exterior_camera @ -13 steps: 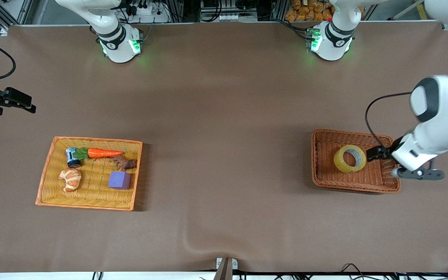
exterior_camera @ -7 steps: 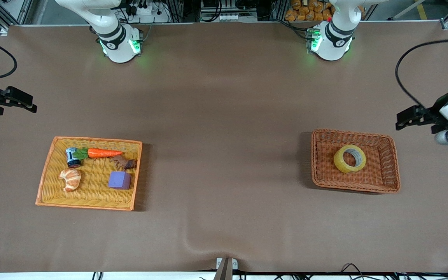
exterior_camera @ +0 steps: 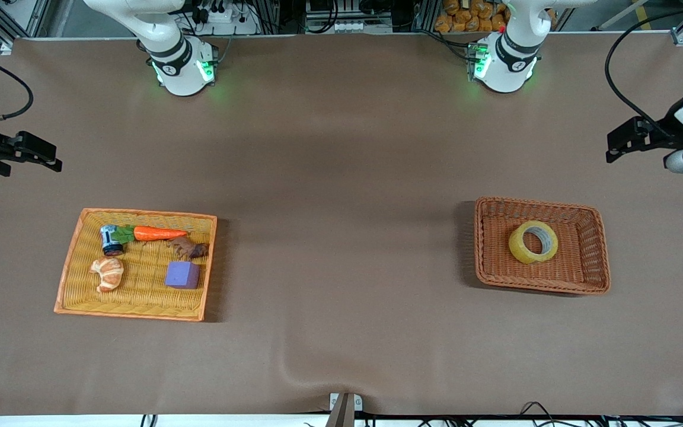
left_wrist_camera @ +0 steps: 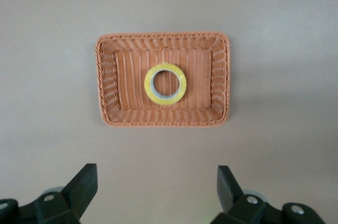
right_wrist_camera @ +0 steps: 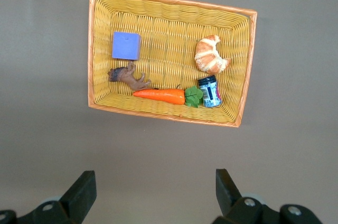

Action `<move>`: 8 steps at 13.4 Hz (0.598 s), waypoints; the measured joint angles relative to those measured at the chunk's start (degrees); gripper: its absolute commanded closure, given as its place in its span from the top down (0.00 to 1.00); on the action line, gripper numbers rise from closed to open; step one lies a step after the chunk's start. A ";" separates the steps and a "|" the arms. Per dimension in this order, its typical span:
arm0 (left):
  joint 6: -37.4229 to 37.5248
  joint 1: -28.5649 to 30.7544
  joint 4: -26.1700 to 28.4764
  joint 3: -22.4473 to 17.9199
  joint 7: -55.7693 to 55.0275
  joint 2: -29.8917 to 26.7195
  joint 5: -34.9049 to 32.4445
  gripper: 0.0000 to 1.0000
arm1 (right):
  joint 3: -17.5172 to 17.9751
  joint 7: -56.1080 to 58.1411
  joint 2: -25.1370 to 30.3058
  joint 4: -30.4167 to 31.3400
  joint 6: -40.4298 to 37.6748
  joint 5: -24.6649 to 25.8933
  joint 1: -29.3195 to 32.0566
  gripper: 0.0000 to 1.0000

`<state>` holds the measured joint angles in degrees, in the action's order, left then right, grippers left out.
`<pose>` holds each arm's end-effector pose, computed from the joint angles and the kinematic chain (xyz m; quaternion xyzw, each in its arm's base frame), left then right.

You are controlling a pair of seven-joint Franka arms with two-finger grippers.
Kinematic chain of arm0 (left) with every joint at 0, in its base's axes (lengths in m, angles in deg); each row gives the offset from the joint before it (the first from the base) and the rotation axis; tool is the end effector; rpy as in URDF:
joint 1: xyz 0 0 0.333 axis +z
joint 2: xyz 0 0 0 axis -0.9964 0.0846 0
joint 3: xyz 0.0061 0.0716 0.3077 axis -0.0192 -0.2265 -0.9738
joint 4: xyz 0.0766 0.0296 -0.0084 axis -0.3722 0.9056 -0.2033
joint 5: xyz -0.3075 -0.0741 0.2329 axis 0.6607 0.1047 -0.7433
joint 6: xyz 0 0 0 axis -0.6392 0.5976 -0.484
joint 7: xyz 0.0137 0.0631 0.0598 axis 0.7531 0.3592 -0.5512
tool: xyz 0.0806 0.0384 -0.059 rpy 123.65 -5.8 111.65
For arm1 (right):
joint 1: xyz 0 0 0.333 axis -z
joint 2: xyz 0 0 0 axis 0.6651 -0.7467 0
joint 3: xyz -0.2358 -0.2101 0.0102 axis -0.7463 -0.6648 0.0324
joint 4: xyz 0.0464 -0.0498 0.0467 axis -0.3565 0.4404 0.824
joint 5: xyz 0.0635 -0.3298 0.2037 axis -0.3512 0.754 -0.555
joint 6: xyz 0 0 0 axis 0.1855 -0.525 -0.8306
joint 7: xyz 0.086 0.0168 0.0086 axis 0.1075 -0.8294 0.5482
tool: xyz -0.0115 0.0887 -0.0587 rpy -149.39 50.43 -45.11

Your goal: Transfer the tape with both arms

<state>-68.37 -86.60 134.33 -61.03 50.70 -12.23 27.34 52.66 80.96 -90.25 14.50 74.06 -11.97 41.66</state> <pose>0.5543 -0.0345 0.6302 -0.9981 0.0602 0.0103 0.0113 0.5622 -0.0255 0.6054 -0.9989 -0.0371 0.0252 0.0102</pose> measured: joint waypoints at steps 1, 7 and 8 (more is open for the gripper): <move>-0.05 -0.43 1.68 -0.37 -0.92 -1.35 0.00 1.00 | -0.08 -0.01 0.01 -0.05 0.00 0.02 0.00 1.00; -0.45 -0.94 4.31 -0.56 -3.26 -4.41 0.00 1.00 | -0.93 -0.03 0.88 -0.68 -0.03 0.09 0.24 1.00; -0.56 -0.93 4.31 -0.64 -3.32 -4.41 0.00 1.00 | -0.95 -0.03 0.93 -1.33 0.00 0.09 0.40 1.00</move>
<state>-68.93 -87.53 138.64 -61.67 47.37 -16.64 27.34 51.72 80.93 -89.32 13.17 74.06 -11.88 42.07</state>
